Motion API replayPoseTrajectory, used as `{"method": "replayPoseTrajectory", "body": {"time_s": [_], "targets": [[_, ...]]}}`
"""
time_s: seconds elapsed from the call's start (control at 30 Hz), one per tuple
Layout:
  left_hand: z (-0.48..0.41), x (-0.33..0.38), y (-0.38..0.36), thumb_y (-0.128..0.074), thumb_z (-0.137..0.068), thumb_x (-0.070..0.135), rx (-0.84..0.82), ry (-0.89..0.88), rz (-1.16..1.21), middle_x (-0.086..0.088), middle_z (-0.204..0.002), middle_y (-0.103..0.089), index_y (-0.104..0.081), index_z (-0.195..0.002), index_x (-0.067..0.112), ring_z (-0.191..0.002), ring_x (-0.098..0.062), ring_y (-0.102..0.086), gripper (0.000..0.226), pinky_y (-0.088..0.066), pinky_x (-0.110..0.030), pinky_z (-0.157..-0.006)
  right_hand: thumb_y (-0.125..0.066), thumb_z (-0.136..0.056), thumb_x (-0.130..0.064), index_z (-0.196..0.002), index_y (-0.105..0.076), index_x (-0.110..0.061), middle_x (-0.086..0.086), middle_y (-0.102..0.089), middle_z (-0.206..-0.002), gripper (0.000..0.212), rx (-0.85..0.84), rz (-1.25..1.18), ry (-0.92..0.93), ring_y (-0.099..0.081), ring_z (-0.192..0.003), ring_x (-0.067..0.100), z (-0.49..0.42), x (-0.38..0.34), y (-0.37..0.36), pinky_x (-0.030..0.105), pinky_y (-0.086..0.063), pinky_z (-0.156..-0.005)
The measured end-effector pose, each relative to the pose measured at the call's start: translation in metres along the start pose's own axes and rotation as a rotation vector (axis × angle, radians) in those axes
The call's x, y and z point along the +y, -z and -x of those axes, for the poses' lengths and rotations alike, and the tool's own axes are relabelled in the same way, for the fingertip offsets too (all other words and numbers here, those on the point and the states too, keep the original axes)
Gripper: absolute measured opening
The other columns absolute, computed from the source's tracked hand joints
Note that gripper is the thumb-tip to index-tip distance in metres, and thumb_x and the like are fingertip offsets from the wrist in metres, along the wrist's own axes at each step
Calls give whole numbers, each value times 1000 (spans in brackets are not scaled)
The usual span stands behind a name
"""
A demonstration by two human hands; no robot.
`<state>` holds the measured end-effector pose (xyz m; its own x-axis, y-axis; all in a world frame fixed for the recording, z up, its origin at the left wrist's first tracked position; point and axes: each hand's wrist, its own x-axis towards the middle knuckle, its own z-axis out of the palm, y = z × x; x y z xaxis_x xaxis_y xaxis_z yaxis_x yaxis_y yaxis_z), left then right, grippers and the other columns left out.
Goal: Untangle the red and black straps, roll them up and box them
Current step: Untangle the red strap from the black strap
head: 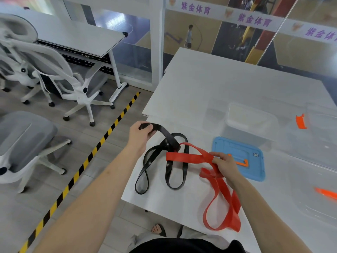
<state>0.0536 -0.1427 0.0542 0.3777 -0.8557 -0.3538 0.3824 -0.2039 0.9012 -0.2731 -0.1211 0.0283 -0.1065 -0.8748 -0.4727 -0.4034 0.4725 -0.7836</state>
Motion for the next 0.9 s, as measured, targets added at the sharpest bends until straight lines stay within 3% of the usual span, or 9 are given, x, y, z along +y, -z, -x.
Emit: {"method": "replayPoseTrajectory", "body": {"time_s": [0.17,0.27,0.33,0.53,0.73,0.9], "targets": [[5,30,-14,-54,-100,-12,-108,-93,207,-19,-111,-68,-62,-108,-3,-103,-27,-72,14,-62,-29,-87,-58,-94,-6,-114,-74,-25,2,-70,-76,32,6,105,-20,-58,-59,15,-2,14,-12,23,-49,-56],[2,48,-24,-55,-100,-11,-146,-106,325,-20,-113,-69,-63,-102,0,-105,-29,-72,14,-61,-33,-91,-61,-93,-9,-115,-76,-25,5,-77,-99,32,-47,262,-25,-67,-79,19,-3,30,-18,30,-54,-74],[1,57,-31,-56,-100,-10,-168,-119,334,-20,-113,-69,-64,-101,1,-105,-29,-73,14,-61,-33,-90,-61,-95,-12,-116,-76,-24,7,-77,-110,29,-85,313,-50,-69,-88,21,-3,38,-21,33,-56,-85],[6,45,-32,-55,-99,-11,-215,-76,230,-21,-115,-67,-61,-102,1,-105,-31,-72,14,-62,-29,-84,-55,-102,-18,-125,-74,-18,5,-73,-113,29,-78,294,-76,-68,-103,24,-8,40,-25,34,-53,-94],[5,29,-24,-57,-99,-12,-192,18,274,-17,-113,-67,-56,-117,5,-101,-26,-73,25,-63,-34,-91,-60,-102,-34,-121,-74,-21,3,-78,-106,27,-113,247,-61,-74,-96,22,-11,39,-26,36,-59,-88],[7,4,-21,-56,-98,-14,-159,174,164,-17,-107,-62,-46,-138,2,-100,-28,-69,44,-64,-31,-85,-61,-98,-22,-116,-76,-21,6,-80,-95,24,-107,185,-42,-77,-90,29,-11,33,-30,40,-62,-83]]}}
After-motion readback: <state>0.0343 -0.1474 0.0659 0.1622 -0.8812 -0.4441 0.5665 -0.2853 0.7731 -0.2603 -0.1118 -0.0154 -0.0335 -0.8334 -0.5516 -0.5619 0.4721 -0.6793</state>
